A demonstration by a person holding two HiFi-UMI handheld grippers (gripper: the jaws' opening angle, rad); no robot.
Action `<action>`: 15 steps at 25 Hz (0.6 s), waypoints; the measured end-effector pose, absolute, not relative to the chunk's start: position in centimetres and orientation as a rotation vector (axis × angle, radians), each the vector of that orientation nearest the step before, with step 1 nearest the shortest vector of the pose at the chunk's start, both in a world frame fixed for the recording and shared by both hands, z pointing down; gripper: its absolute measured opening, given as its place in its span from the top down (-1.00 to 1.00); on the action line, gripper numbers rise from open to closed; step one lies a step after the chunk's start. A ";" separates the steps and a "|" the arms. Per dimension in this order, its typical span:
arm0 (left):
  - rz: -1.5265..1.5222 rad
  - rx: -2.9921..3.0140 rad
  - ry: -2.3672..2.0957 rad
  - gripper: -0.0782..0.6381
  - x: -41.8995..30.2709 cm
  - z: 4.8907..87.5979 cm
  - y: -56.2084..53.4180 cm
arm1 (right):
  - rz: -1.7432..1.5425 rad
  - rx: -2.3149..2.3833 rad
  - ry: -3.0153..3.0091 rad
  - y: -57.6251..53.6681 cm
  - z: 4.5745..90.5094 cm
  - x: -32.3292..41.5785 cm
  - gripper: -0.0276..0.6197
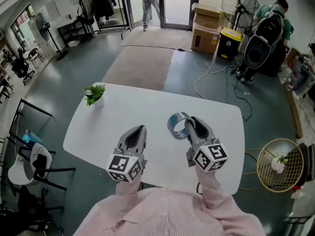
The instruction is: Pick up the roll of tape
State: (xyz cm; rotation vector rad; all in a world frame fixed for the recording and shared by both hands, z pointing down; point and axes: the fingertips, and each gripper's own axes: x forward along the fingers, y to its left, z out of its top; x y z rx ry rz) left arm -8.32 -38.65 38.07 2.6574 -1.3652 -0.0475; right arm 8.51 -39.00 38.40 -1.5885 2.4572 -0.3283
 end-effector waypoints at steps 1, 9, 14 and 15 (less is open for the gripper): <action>-0.050 2.661 -1.371 0.78 -8.4 37.9 -38.6 | -0.316 -1.588 2.460 -38.9 38.2 8.5 0.65; -0.049 2.673 -1.401 0.78 -9.2 37.4 -38.4 | -0.269 -1.616 2.468 -38.7 38.0 8.7 0.65; -0.044 2.669 -1.407 0.78 -9.3 37.7 -38.5 | -0.264 -1.629 2.463 -38.9 38.2 8.9 0.65; -0.042 2.668 -1.408 0.78 -9.4 37.8 -38.6 | -0.262 -1.632 2.463 -38.9 38.2 8.9 0.65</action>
